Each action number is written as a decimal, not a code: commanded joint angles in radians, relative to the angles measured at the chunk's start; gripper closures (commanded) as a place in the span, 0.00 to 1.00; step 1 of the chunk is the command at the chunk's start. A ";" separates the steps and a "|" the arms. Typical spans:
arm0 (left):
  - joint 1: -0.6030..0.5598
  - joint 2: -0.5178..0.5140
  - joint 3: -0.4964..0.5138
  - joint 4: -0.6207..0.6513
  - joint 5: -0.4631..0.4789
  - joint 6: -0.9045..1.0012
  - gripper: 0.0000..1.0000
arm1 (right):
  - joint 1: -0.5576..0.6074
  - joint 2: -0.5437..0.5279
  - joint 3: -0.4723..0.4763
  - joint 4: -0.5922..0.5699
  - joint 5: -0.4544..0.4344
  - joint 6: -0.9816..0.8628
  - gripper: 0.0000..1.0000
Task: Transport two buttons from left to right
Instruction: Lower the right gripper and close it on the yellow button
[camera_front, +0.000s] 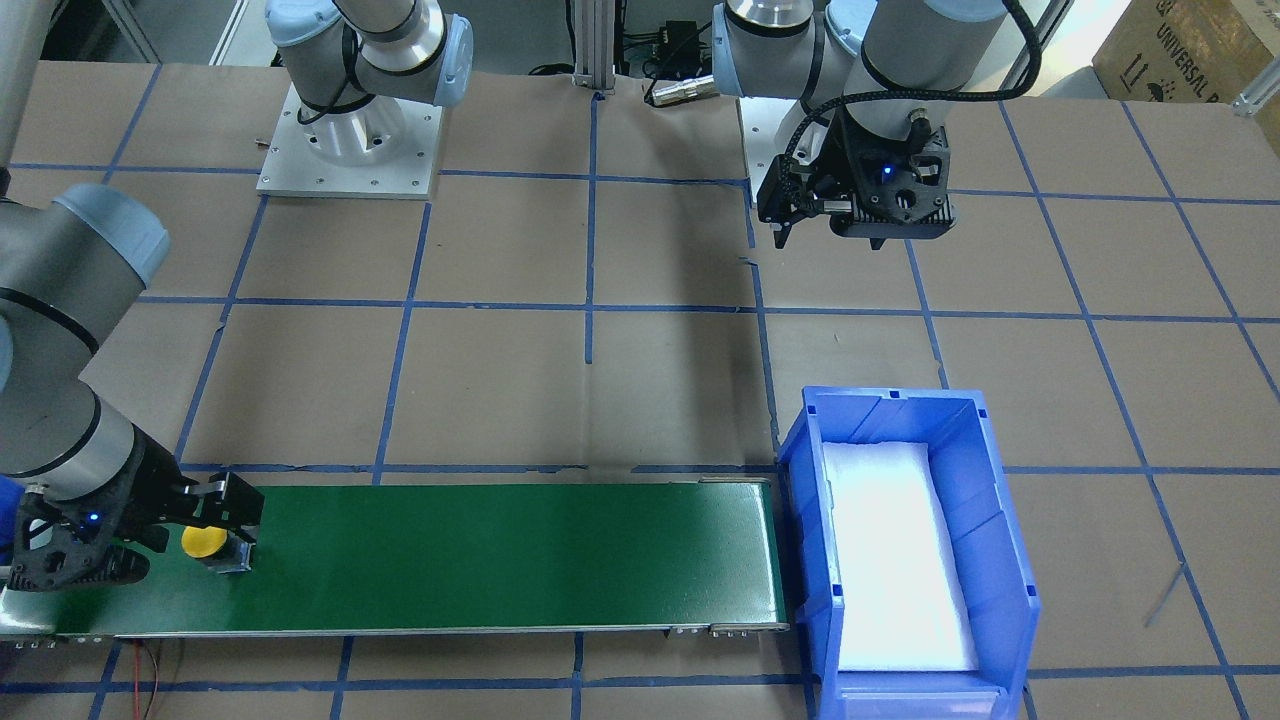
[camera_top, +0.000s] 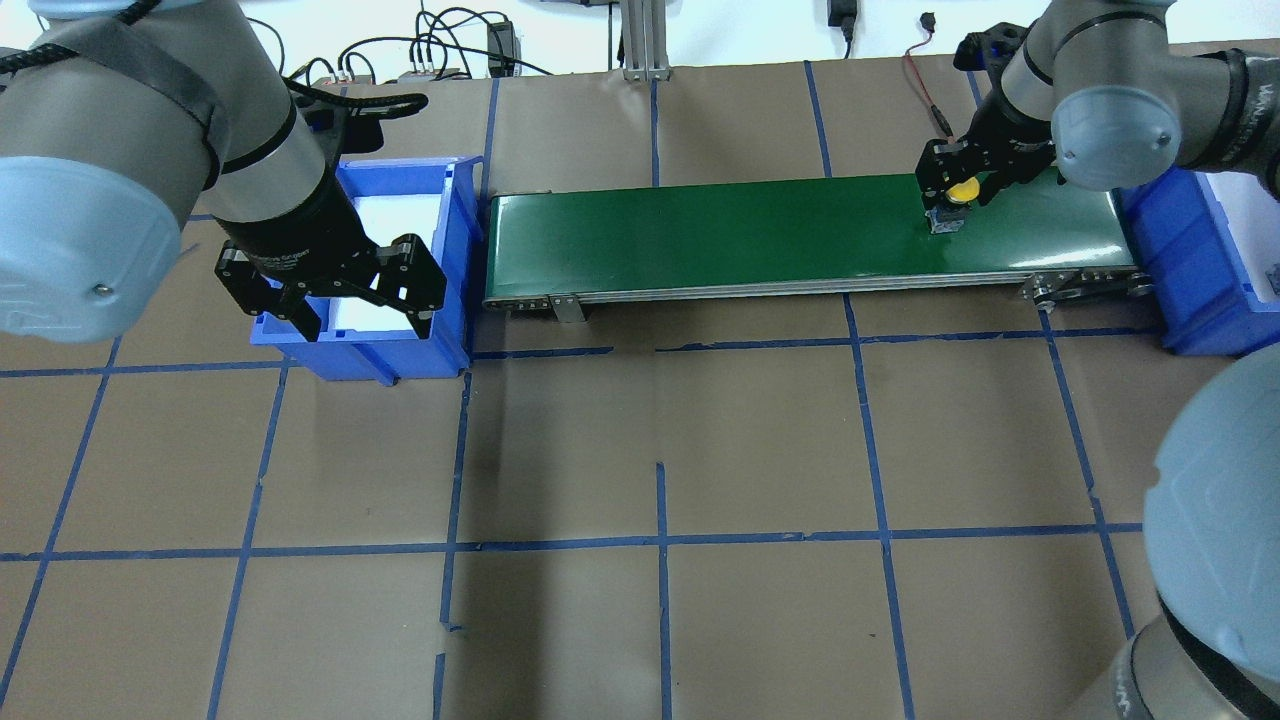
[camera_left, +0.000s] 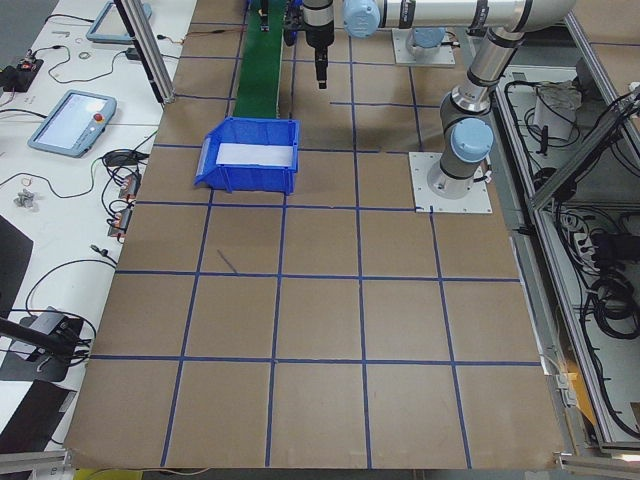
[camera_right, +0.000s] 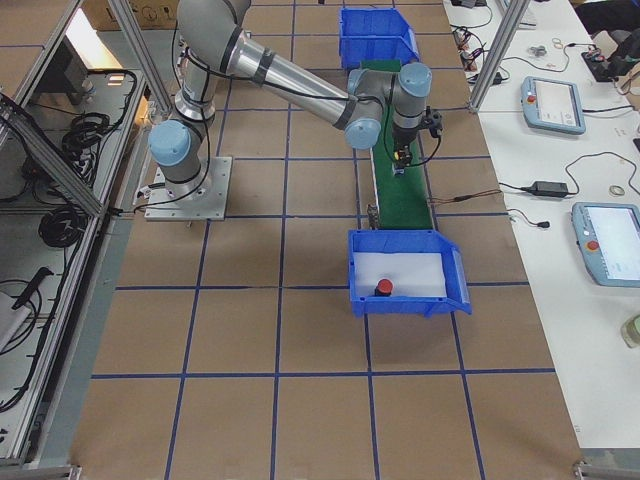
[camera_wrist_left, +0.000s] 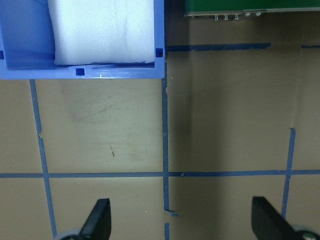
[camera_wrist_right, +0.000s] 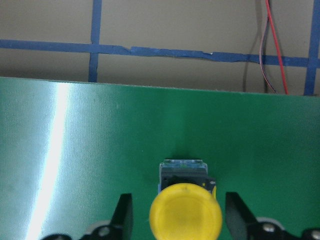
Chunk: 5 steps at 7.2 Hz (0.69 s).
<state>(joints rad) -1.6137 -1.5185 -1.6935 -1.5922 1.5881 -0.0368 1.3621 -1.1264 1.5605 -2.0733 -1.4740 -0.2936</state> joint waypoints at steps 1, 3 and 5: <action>0.000 0.000 -0.002 0.000 0.000 0.000 0.00 | -0.001 -0.004 -0.006 -0.022 0.000 -0.006 0.72; 0.000 0.001 0.000 0.000 0.000 0.000 0.00 | -0.012 -0.012 -0.048 -0.022 -0.014 -0.044 0.72; 0.000 0.001 -0.002 0.000 0.000 0.000 0.00 | -0.157 -0.090 -0.056 -0.019 -0.045 -0.206 0.71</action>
<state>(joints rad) -1.6138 -1.5171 -1.6938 -1.5923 1.5883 -0.0368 1.2937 -1.1757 1.5085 -2.0938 -1.5087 -0.4179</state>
